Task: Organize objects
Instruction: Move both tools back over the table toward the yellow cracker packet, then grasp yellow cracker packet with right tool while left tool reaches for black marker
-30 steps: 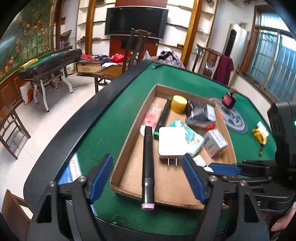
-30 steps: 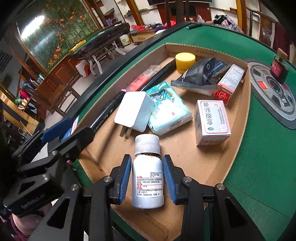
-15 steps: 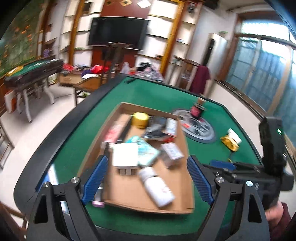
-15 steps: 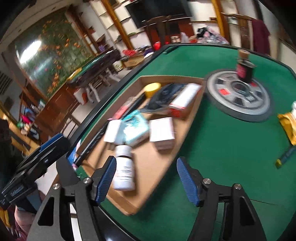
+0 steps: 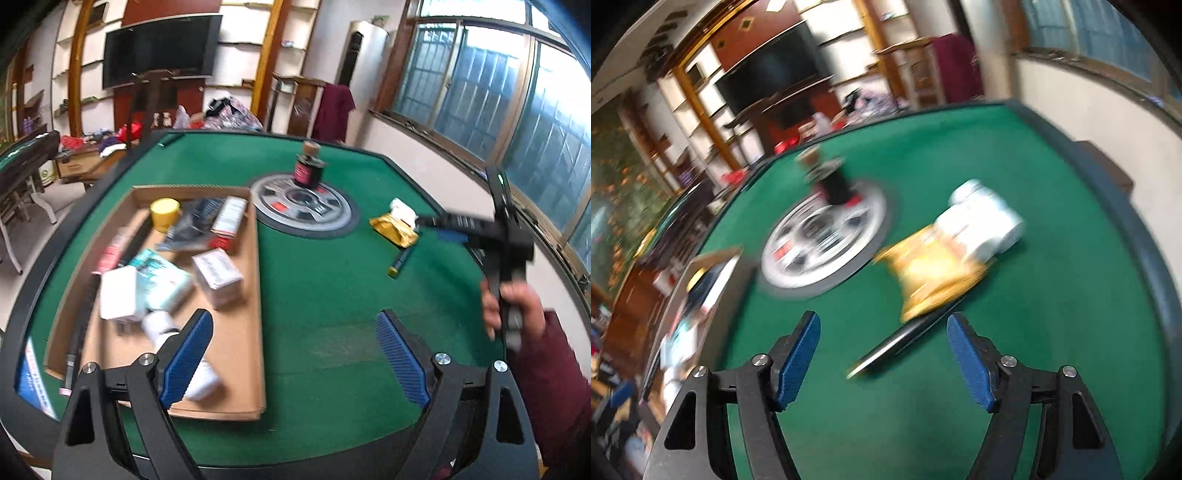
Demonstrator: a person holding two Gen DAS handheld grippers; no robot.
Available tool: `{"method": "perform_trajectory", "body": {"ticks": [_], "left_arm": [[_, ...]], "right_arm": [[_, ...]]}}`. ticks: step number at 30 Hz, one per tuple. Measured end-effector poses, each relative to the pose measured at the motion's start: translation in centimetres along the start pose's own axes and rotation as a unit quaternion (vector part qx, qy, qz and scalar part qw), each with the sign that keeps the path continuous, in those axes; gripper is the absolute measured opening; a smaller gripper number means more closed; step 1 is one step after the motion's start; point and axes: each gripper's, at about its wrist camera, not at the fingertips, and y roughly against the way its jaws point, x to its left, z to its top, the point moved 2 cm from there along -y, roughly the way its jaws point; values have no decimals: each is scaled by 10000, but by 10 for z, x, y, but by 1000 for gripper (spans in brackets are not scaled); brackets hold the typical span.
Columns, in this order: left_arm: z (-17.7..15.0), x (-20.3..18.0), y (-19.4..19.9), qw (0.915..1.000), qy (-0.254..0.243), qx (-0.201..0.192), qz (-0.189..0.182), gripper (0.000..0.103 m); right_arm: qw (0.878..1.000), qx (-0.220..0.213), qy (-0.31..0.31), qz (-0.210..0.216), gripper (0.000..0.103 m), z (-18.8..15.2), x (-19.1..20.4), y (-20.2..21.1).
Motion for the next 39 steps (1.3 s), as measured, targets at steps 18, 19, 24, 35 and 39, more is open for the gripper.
{"method": "perform_trajectory", "body": {"ticks": [18, 19, 24, 35, 39], "left_arm": [[-4, -7, 5, 9995, 252, 121, 125, 89], [-4, -6, 10, 9994, 301, 59, 139, 89], [-2, 6, 25, 9985, 382, -64, 388, 89], [2, 12, 29, 9976, 567, -84, 386, 89], [2, 4, 29, 9983, 458, -88, 341, 89]], "right_arm": [[9935, 527, 920, -410, 76, 32, 6, -81], [9921, 534, 1019, -501, 75, 29, 8, -83], [9925, 418, 1023, -515, 55, 16, 6, -83], [9943, 198, 988, -339, 50, 15, 11, -71], [9965, 85, 820, -154, 50, 19, 9, -63]]}}
